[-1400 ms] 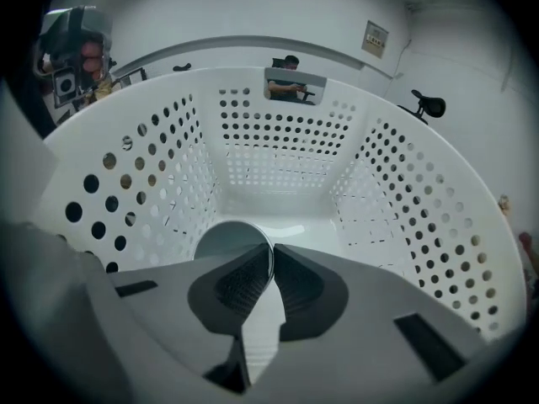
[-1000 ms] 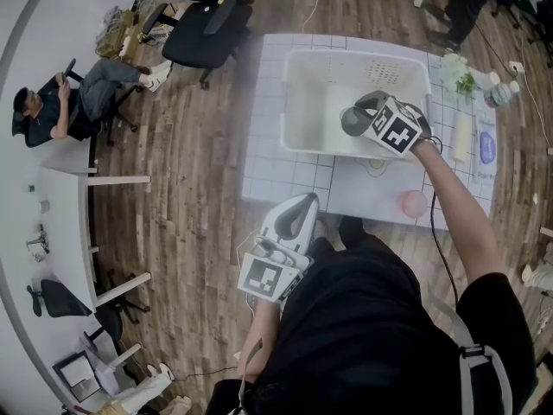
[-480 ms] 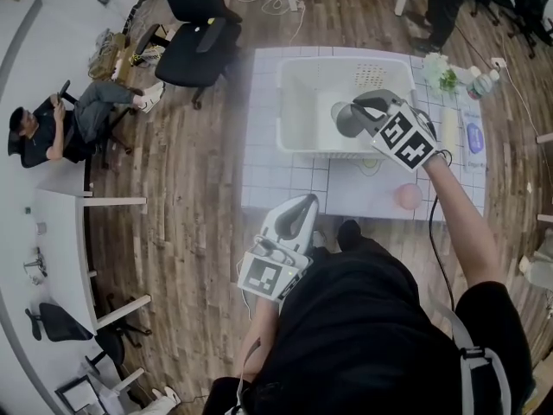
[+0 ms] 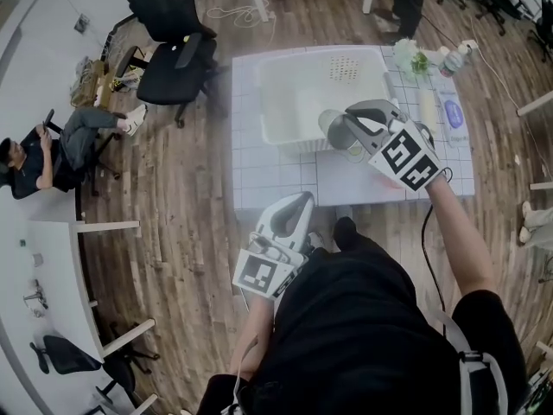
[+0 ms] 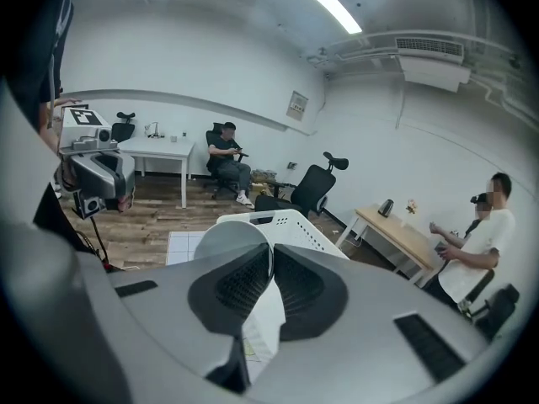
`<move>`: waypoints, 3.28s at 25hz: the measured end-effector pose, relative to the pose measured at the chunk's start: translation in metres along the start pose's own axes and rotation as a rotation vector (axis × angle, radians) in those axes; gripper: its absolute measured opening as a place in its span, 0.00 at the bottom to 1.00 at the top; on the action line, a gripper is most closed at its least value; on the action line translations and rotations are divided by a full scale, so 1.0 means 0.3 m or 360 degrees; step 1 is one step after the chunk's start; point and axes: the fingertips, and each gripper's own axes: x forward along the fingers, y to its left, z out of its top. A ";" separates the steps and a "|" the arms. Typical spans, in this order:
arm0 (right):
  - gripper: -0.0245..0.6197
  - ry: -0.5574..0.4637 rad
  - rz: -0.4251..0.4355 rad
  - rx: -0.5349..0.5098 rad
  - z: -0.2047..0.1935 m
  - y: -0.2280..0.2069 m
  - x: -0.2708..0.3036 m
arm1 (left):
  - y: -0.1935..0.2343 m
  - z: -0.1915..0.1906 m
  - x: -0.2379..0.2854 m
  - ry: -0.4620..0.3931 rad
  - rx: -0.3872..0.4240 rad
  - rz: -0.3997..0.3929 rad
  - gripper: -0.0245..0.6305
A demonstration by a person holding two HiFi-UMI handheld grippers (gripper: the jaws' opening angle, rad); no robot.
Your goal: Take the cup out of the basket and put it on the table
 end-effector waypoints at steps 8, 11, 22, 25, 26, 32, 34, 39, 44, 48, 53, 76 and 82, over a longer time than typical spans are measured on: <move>0.09 -0.0006 -0.0062 0.0157 -0.072 0.163 -0.141 | -0.031 -0.046 -0.066 0.0024 -0.0035 -0.0082 0.05; 0.09 -0.0012 -0.0082 0.0227 -0.102 0.222 -0.181 | -0.048 -0.069 -0.078 0.0040 -0.0038 -0.0125 0.05; 0.09 -0.0021 -0.0244 0.0455 -0.183 0.389 -0.324 | -0.103 -0.108 -0.119 0.0075 -0.0041 -0.0270 0.05; 0.09 -0.0088 -0.0296 0.0510 -0.170 0.420 -0.371 | -0.129 -0.091 -0.125 0.0063 -0.0045 -0.0288 0.05; 0.09 -0.0120 -0.0311 0.0524 -0.163 0.430 -0.387 | -0.139 -0.082 -0.126 0.0054 -0.0053 -0.0291 0.05; 0.09 -0.0368 -0.0380 0.0561 -0.118 0.464 -0.464 | -0.184 -0.042 -0.117 0.0049 -0.0039 -0.0291 0.05; 0.09 -0.0446 -0.0379 0.0569 -0.114 0.472 -0.489 | -0.195 -0.029 -0.105 0.0041 -0.0029 -0.0283 0.05; 0.09 -0.0636 -0.0386 0.0577 -0.100 0.466 -0.548 | -0.232 -0.015 -0.079 0.0032 0.0016 -0.0251 0.05; 0.09 -0.0711 -0.0334 0.0582 -0.134 0.473 -0.603 | -0.290 -0.022 -0.065 0.0026 0.0053 -0.0210 0.05; 0.09 -0.0735 -0.0329 0.0576 -0.166 0.462 -0.646 | -0.342 -0.029 -0.045 0.0030 0.0039 -0.0181 0.05; 0.09 -0.0783 -0.0291 0.0576 -0.194 0.461 -0.702 | -0.418 -0.028 -0.016 0.0028 0.0046 -0.0144 0.05; 0.09 -0.0804 -0.0225 0.0590 -0.235 0.509 -0.740 | -0.497 -0.021 -0.036 0.0036 0.0087 -0.0089 0.05; 0.09 -0.0761 -0.0265 0.0583 -0.222 0.513 -0.714 | -0.464 -0.014 -0.052 0.0037 0.0082 -0.0108 0.05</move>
